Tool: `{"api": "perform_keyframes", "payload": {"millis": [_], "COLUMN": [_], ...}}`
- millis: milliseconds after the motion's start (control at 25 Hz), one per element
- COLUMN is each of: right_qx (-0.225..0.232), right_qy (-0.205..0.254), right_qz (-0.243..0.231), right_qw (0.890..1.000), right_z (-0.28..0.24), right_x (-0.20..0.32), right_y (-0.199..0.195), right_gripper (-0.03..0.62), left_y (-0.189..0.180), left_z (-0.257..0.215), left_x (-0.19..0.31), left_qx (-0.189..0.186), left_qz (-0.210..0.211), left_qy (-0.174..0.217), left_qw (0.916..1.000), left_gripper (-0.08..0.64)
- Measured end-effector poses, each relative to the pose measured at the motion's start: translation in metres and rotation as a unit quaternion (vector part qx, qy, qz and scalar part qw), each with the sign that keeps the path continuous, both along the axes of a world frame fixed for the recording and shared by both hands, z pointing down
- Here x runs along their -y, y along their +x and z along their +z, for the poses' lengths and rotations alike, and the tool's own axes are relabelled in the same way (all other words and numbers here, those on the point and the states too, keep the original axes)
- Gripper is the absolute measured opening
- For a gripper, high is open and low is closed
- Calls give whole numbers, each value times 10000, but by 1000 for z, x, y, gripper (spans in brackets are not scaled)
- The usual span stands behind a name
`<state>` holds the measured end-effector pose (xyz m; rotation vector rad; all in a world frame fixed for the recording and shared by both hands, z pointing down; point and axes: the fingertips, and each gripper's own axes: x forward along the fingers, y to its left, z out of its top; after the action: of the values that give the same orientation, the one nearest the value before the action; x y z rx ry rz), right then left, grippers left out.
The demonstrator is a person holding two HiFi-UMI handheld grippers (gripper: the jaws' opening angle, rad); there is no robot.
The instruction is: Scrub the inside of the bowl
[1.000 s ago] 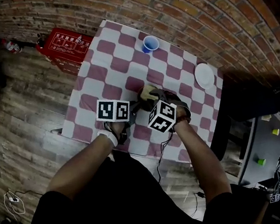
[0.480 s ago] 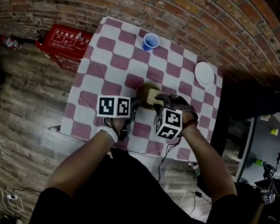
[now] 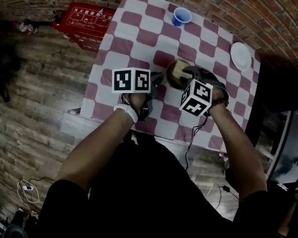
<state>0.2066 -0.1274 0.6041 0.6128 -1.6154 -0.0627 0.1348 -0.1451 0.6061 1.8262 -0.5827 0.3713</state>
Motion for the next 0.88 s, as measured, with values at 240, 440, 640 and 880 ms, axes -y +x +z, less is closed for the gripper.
{"api": "perform_keyframes", "payload": {"millis": [240,440,640,880], "right_qx": [-111,3,104,42], "right_qy": [-213,-327,-179,-102], "right_qz": [-178,-404,-298,20], "right_qw": [9996,9986,9993,9999], "right_z": [-1,5,9,8], "right_x": [-24,-39,-23,-3], "right_y": [22,3,-12,3], "right_gripper": [103,103,103,103], "left_y": [-2,4,17,27], "left_z": [1,2,-4,-5], "left_x": [-6,-17,-29,-33], "left_qx": [-15,-71,-291,-322], "left_qz": [3,93,111,184], "left_qy": [-44,-146,-350,-388], "left_qw": [10000,9998,9989,9986], "left_gripper": [80,80,80,80]}}
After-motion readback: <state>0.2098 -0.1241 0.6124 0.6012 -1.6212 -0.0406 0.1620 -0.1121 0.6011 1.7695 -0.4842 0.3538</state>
